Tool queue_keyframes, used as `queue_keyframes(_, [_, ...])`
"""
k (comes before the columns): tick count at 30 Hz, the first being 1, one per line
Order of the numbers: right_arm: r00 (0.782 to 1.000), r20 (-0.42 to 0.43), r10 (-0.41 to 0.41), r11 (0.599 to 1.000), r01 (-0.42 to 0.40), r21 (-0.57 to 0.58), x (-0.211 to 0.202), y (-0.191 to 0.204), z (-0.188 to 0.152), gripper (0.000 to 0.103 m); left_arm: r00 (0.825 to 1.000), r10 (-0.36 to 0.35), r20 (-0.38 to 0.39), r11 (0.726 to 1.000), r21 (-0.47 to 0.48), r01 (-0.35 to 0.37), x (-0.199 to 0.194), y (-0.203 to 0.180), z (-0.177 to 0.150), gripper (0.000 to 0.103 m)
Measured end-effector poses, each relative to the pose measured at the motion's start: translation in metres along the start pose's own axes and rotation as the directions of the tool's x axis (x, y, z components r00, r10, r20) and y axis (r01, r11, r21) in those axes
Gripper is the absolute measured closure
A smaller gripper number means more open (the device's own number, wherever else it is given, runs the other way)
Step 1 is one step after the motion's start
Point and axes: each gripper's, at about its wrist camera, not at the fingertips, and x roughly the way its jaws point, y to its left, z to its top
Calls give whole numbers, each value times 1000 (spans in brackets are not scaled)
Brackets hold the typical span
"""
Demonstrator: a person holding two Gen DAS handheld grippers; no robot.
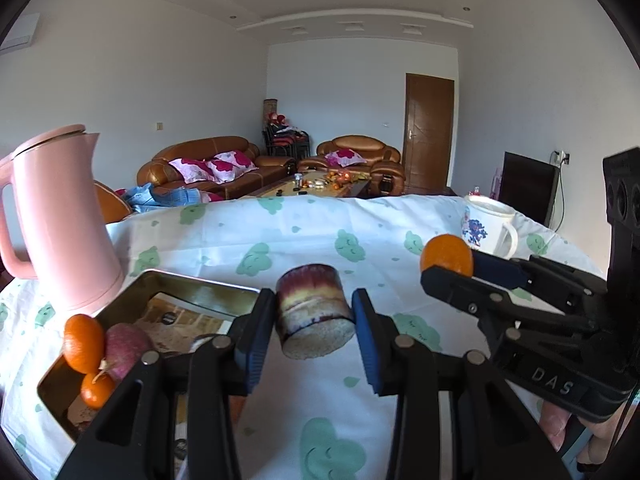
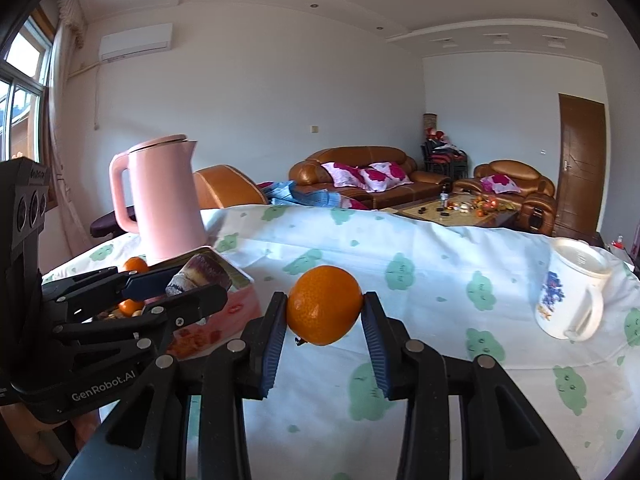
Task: Organize fruits
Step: 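Lift the yam slice with the left gripper while the right lifts the orange, then carry the yam slice with the left gripper while the right carries the orange over the tin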
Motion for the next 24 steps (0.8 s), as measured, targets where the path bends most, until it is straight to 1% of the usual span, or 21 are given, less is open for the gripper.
queue_keyframes(6, [999, 1, 41, 999, -41, -16, -1, 19, 9, 63, 1000, 20, 3, 1000, -4, -20, -12, 13, 2, 62])
queue_keyframes(11, [998, 3, 69, 996, -68, -53, -1, 38, 18, 63, 999, 42, -7, 999, -20, -42, -20, 29, 2, 62])
queue_keyframes(20, [993, 1, 117, 988, -117, -105, 9, 70, 29, 63, 995, 96, -9, 995, -23, -96, -33, 55, -1, 62])
queue_keyframes(24, [990, -4, 142, 983, -142, -112, 16, 81, 33, 63, 993, 115, -13, 993, -32, -116, -37, 66, -2, 62])
